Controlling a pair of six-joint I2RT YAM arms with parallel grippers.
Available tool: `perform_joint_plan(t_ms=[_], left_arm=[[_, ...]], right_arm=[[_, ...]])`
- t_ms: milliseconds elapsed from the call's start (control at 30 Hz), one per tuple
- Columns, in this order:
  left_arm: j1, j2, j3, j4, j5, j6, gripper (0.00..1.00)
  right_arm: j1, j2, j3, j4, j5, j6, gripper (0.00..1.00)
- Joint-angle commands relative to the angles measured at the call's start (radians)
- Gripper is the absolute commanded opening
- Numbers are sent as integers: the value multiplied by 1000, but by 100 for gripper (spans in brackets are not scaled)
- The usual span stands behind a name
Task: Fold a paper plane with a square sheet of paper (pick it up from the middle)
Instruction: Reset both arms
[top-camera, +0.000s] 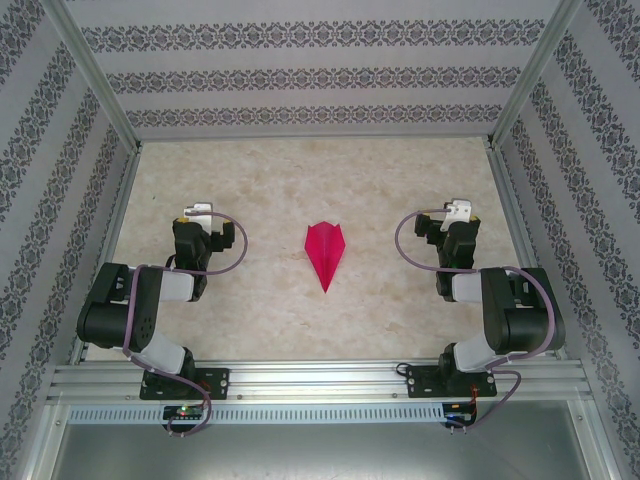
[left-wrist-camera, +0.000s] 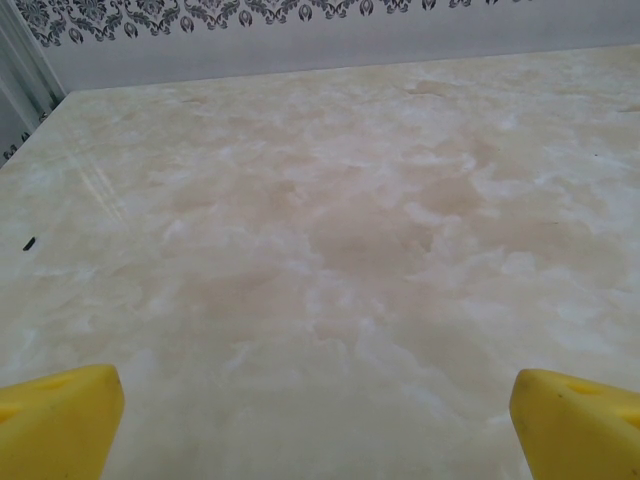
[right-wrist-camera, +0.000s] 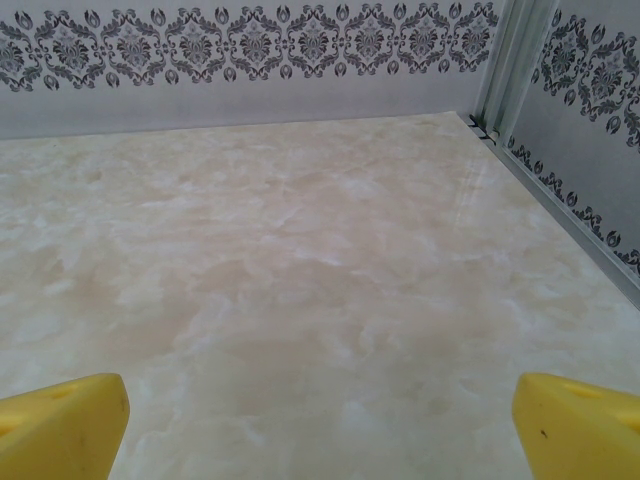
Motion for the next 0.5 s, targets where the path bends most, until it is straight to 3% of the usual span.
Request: perform_joint_plan(t_ms=[0, 467], left_arm=[[9, 3, -6, 61, -9, 4, 100], [9, 3, 2, 44, 18, 14, 100]], right_arm=[[3, -13, 20, 11, -6, 10, 98], [2, -13, 20, 11, -6, 9, 98]])
